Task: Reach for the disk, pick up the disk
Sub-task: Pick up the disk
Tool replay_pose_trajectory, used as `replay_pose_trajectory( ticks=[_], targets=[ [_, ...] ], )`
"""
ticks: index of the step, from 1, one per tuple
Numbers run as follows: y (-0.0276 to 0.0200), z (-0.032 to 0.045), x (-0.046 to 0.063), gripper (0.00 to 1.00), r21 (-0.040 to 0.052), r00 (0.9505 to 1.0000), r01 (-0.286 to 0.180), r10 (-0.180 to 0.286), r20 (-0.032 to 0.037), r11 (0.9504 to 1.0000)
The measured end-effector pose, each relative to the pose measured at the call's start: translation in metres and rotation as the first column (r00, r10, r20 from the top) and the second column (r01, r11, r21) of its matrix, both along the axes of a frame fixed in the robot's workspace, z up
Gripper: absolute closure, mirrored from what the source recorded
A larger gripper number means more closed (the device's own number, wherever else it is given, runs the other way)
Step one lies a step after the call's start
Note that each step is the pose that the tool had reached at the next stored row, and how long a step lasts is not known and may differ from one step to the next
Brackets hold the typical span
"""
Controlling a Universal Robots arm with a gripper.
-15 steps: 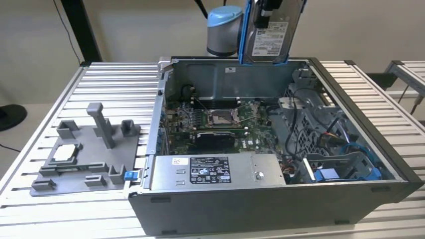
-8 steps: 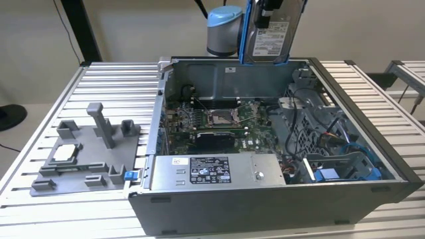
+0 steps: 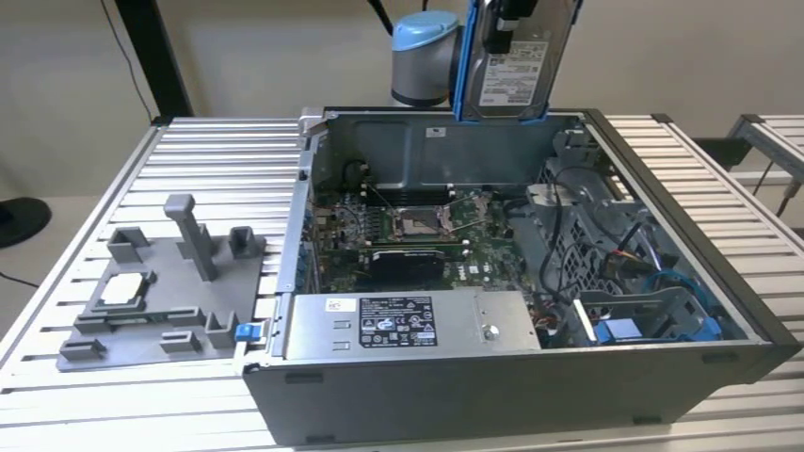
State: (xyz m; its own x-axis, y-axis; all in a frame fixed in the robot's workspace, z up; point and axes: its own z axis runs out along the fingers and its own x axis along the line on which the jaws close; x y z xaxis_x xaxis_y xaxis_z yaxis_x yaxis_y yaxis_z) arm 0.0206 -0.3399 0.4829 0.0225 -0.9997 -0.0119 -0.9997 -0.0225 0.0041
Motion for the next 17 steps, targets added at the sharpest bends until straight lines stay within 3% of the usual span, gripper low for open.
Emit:
replay_pose_trajectory(
  ticks=[10, 17],
  targets=[
    [-0.0003, 0.0000, 0.0016, 1.00, 0.0000, 1.0000, 0.000, 0.000, 0.0000, 1.0000],
    [-0.0092, -0.0001, 0.0027, 1.00, 0.0000, 1.0000, 0.000, 0.000, 0.0000, 1.0000]
  ],
)
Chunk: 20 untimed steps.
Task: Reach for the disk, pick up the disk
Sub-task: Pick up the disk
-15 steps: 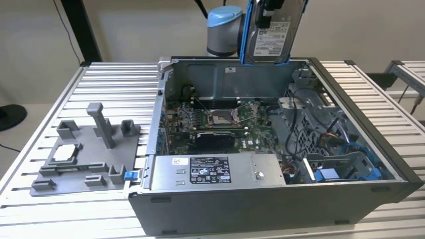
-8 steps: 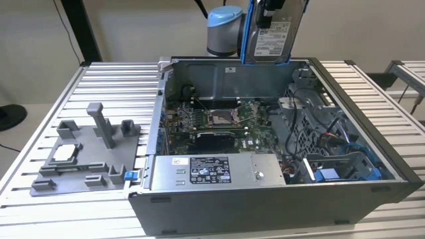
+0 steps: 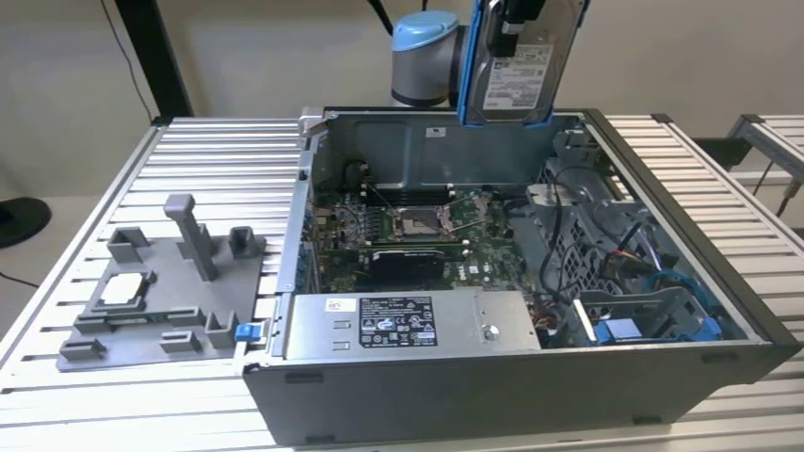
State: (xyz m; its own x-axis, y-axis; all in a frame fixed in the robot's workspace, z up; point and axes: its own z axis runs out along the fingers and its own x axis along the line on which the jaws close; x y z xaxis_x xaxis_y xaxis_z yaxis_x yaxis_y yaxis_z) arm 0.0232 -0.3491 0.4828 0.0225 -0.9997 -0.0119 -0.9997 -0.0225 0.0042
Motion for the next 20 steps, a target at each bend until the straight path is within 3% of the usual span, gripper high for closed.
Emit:
replay_pose_trajectory(
  ticks=[20],
  targets=[
    [-0.0362, -0.0004, 0.003, 1.00, 0.0000, 1.0000, 0.000, 0.000, -0.0003, 1.0000]
  ],
)
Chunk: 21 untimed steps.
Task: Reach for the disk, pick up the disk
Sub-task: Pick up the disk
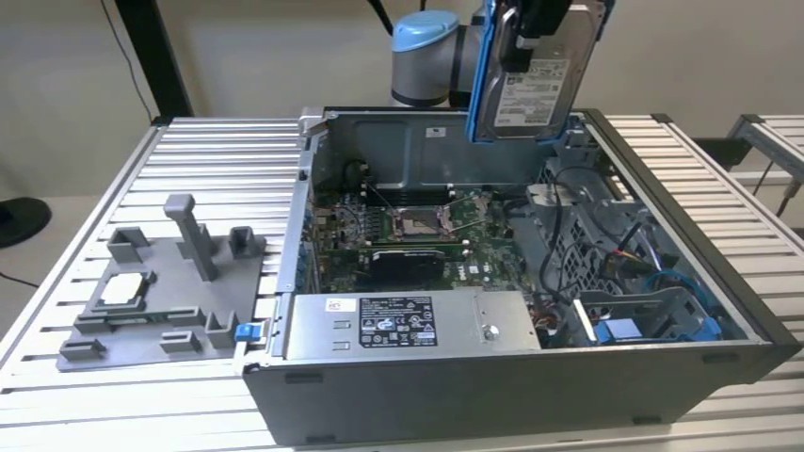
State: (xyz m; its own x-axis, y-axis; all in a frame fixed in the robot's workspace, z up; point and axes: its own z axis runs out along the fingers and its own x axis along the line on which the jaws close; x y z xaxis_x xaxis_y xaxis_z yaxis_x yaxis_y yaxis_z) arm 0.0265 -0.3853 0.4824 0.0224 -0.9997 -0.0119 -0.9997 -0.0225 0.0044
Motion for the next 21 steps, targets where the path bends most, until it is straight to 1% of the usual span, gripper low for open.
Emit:
replay_pose_trajectory(
  ticks=[6, 21],
  targets=[
    [-0.0116, -0.0002, 0.001, 1.00, 0.0000, 1.0000, 0.000, 0.000, 0.0000, 1.0000],
    [-0.0368, -0.0008, 0.004, 1.00, -0.0001, 1.0000, 0.000, 0.000, -0.0001, 1.0000]
  ],
)
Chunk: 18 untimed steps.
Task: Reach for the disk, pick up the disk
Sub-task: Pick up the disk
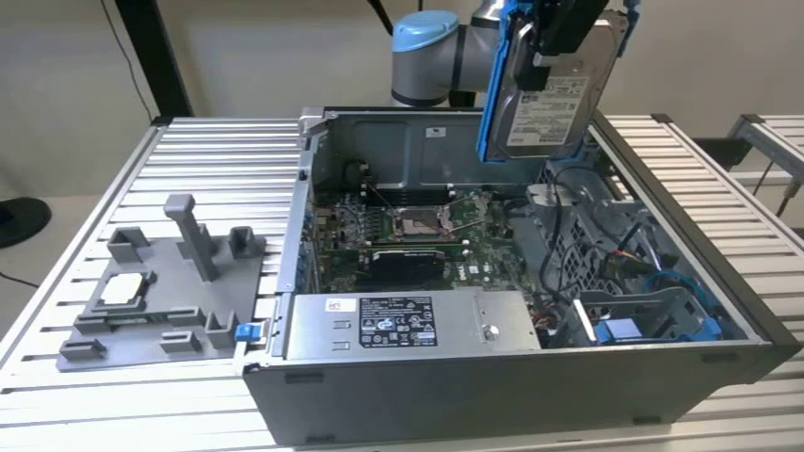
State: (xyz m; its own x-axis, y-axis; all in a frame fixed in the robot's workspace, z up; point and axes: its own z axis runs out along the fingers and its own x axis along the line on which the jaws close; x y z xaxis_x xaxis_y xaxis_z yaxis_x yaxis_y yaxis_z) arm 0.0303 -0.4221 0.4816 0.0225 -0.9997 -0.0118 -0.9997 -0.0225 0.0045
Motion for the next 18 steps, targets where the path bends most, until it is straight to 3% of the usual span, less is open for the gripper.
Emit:
replay_pose_trajectory(
  ticks=[18],
  targets=[
    [-0.0398, -0.0013, 0.010, 1.00, 0.0002, 1.0000, 0.000, 0.000, -0.0004, 1.0000]
  ],
)
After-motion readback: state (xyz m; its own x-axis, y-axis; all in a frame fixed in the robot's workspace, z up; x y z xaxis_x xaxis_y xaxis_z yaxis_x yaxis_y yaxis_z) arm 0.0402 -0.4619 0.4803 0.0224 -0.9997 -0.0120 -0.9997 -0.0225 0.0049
